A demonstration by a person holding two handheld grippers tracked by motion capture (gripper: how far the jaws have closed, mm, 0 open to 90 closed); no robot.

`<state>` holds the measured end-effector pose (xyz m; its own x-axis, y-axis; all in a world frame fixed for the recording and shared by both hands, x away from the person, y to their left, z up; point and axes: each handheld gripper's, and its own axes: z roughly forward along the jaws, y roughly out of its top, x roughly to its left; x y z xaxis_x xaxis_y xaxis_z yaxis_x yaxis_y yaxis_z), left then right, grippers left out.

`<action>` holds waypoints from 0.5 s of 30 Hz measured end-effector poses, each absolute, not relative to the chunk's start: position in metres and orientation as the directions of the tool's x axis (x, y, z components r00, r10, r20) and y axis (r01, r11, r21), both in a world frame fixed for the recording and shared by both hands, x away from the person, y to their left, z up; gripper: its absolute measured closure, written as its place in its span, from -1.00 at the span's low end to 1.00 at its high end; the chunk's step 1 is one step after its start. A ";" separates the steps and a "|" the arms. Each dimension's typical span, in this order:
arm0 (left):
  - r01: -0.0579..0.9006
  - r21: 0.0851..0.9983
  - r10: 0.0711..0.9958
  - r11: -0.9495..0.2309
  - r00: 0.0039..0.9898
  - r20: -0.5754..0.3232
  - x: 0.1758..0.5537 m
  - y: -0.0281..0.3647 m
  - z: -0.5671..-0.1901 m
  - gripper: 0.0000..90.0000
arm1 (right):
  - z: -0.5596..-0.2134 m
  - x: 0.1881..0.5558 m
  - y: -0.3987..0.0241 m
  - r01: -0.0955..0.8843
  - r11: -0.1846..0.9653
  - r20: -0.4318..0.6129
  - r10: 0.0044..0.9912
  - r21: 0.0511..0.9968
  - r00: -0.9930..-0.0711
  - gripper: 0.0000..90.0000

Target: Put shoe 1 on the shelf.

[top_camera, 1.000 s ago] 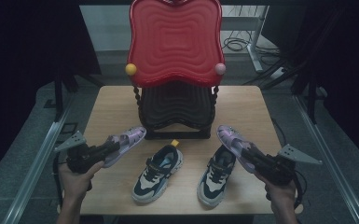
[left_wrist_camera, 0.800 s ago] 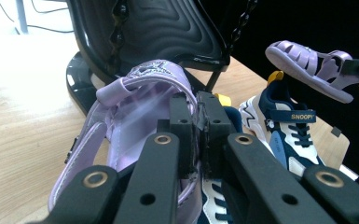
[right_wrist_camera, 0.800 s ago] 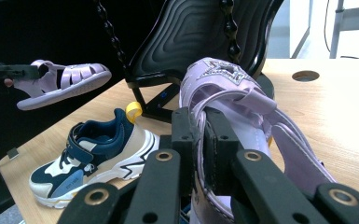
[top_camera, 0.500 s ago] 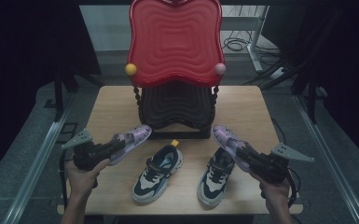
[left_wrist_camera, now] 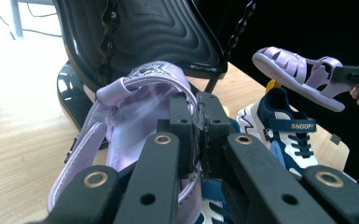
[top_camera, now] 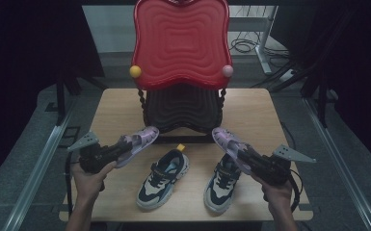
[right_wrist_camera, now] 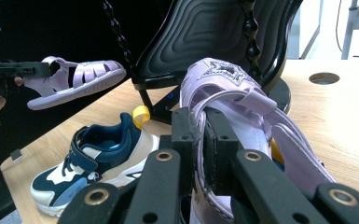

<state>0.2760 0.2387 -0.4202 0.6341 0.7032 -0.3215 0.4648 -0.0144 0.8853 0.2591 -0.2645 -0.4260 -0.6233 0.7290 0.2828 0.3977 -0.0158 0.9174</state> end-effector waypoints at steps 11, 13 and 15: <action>0.448 0.894 0.694 -0.013 0.648 -0.315 0.286 0.225 -0.417 0.91 | -0.424 0.271 -0.247 0.399 -0.021 0.292 0.716 0.917 -0.634 0.87; 0.447 0.895 0.689 -0.013 0.652 -0.316 0.288 0.223 -0.416 0.91 | -0.424 0.274 -0.244 0.400 -0.023 0.295 0.713 0.916 -0.636 0.86; 0.447 0.895 0.686 -0.015 0.656 -0.316 0.291 0.220 -0.415 0.91 | -0.423 0.277 -0.240 0.402 -0.028 0.302 0.710 0.915 -0.636 0.87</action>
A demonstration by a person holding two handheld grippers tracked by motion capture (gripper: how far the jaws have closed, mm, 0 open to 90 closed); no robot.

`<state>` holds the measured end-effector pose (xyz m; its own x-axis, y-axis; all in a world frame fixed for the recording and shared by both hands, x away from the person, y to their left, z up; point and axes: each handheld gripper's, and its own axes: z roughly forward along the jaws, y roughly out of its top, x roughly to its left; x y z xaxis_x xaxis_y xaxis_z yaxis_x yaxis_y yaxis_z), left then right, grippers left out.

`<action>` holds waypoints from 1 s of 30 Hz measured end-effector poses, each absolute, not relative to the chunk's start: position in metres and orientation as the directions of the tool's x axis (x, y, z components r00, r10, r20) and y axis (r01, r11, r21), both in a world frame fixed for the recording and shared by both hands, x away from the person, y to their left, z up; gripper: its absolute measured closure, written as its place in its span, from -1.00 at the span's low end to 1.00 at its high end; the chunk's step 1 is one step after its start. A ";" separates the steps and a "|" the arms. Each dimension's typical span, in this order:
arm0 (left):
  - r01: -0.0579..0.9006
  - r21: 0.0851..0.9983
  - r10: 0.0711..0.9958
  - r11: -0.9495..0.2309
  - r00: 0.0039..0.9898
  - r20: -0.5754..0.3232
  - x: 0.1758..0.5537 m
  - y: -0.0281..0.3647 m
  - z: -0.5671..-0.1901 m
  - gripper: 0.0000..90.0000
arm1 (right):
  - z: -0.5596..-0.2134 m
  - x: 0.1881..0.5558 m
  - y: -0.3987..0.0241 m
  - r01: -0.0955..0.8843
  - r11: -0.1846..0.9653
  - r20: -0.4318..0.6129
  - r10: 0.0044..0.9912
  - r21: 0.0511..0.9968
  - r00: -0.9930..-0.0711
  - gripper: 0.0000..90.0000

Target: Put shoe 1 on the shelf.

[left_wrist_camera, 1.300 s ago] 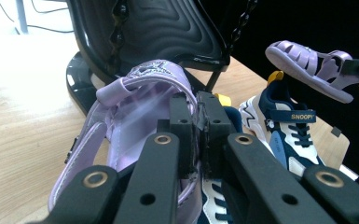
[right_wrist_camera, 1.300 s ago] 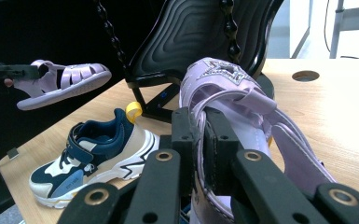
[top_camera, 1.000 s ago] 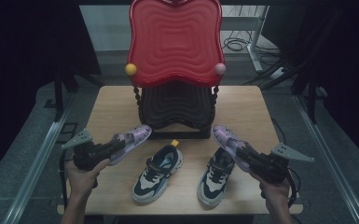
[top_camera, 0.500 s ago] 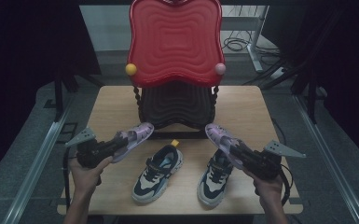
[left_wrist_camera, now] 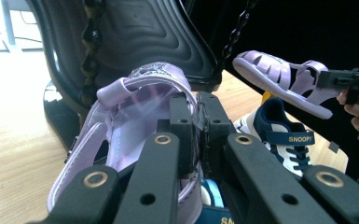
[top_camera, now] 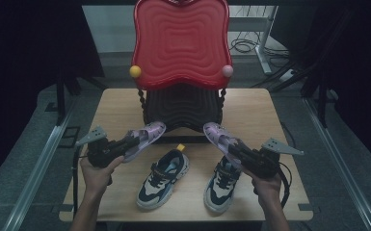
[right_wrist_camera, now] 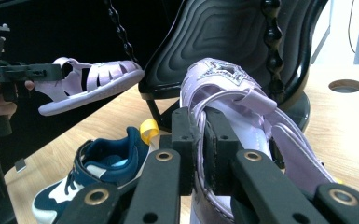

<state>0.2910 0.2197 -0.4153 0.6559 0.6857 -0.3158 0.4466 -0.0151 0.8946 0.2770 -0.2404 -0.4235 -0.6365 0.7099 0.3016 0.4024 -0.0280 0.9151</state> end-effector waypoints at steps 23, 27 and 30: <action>0.442 0.897 0.678 -0.005 0.661 -0.322 0.311 0.205 -0.412 0.91 | -0.420 0.300 -0.216 0.410 -0.033 0.309 0.712 0.912 -0.630 0.86; 0.447 0.895 0.681 0.000 0.655 -0.327 0.313 0.204 -0.414 0.92 | -0.420 0.302 -0.214 0.411 -0.041 0.315 0.713 0.911 -0.626 0.86; 0.443 0.897 0.684 -0.005 0.656 -0.320 0.314 0.203 -0.413 0.92 | -0.420 0.304 -0.213 0.410 -0.044 0.315 0.716 0.911 -0.624 0.86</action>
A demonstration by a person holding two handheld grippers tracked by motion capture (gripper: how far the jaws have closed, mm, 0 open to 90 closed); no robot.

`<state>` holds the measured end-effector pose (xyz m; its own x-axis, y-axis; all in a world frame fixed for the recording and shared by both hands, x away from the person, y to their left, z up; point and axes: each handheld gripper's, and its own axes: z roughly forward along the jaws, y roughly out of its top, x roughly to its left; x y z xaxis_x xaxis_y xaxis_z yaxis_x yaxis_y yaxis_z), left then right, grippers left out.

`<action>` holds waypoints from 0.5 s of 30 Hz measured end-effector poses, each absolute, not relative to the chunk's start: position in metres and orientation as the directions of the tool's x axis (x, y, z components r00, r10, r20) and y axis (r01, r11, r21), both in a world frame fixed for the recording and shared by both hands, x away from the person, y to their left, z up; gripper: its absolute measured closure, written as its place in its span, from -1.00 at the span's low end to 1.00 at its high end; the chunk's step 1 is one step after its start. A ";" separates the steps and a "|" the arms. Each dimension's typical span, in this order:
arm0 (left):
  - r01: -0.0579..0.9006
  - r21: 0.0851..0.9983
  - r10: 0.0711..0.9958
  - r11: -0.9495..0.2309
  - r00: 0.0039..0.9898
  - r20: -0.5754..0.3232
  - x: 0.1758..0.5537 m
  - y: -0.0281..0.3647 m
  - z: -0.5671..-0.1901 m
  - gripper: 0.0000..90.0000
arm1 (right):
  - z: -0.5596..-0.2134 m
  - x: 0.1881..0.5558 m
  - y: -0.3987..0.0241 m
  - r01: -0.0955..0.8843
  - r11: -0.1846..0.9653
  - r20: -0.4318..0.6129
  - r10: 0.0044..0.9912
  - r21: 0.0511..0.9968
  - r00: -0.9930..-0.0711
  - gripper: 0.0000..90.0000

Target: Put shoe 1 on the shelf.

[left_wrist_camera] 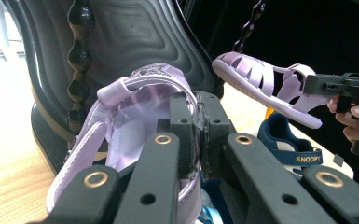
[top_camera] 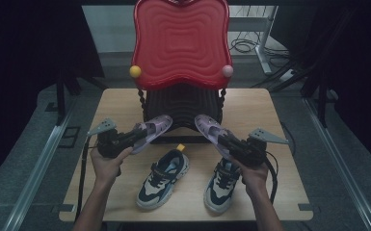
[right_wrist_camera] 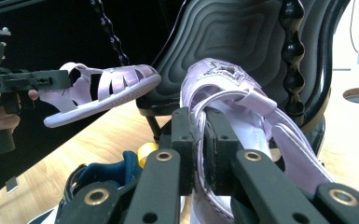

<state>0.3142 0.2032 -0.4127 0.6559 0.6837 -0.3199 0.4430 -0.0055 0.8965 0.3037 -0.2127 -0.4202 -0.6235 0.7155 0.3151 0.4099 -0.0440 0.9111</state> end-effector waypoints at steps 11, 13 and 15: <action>0.424 0.905 0.681 -0.008 0.665 -0.306 0.319 0.194 -0.406 0.92 | -0.418 0.308 -0.206 0.409 -0.042 0.313 0.717 0.911 -0.623 0.86; 0.422 0.907 0.682 -0.009 0.666 -0.303 0.320 0.193 -0.406 0.92 | -0.418 0.309 -0.204 0.410 -0.046 0.316 0.716 0.911 -0.622 0.86; 0.419 0.908 0.682 -0.010 0.666 -0.300 0.321 0.191 -0.405 0.92 | -0.418 0.311 -0.202 0.410 -0.044 0.315 0.717 0.911 -0.622 0.86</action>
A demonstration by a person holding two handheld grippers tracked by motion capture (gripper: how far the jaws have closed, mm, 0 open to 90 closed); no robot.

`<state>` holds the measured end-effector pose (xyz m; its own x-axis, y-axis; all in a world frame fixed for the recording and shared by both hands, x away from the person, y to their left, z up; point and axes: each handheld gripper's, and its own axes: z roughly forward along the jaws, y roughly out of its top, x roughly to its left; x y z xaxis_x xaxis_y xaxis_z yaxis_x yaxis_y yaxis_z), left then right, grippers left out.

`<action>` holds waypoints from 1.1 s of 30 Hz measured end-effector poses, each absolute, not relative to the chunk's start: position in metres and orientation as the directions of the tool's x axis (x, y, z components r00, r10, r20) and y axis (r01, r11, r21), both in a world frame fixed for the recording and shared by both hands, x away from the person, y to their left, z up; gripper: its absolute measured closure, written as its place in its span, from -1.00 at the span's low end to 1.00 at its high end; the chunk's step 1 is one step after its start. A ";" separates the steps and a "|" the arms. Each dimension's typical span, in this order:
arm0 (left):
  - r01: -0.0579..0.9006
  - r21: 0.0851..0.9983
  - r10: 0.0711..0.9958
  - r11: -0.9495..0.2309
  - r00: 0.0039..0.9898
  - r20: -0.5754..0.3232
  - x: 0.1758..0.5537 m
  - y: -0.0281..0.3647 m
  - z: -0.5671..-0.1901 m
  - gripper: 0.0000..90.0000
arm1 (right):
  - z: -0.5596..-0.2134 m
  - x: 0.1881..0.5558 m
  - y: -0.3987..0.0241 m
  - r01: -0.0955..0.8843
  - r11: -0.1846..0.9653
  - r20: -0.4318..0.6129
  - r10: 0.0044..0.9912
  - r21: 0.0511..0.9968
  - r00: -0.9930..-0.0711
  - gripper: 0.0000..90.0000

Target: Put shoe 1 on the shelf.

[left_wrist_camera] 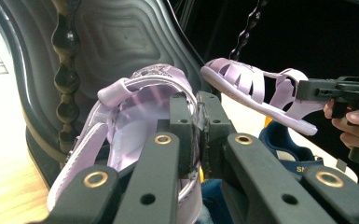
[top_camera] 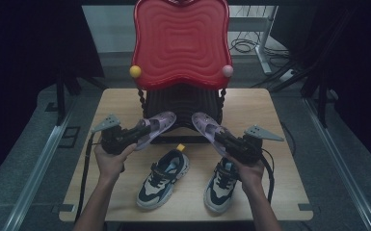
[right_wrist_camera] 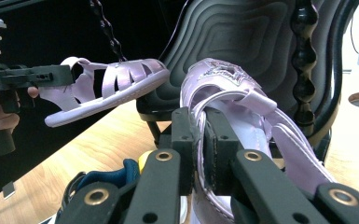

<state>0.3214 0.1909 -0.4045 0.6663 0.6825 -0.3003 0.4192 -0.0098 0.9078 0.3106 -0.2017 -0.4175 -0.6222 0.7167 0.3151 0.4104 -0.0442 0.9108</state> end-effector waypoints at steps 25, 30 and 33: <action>0.383 0.924 0.698 0.011 0.659 -0.282 0.343 0.168 -0.400 0.91 | -0.413 0.331 -0.180 0.388 -0.085 0.321 0.732 0.918 -0.601 0.86; 0.371 0.928 0.704 0.028 0.651 -0.282 0.348 0.166 -0.400 0.92 | -0.411 0.335 -0.177 0.374 -0.103 0.322 0.741 0.922 -0.589 0.86; 0.357 0.933 0.714 0.036 0.645 -0.274 0.350 0.163 -0.401 0.91 | -0.411 0.338 -0.173 0.370 -0.114 0.327 0.741 0.922 -0.586 0.86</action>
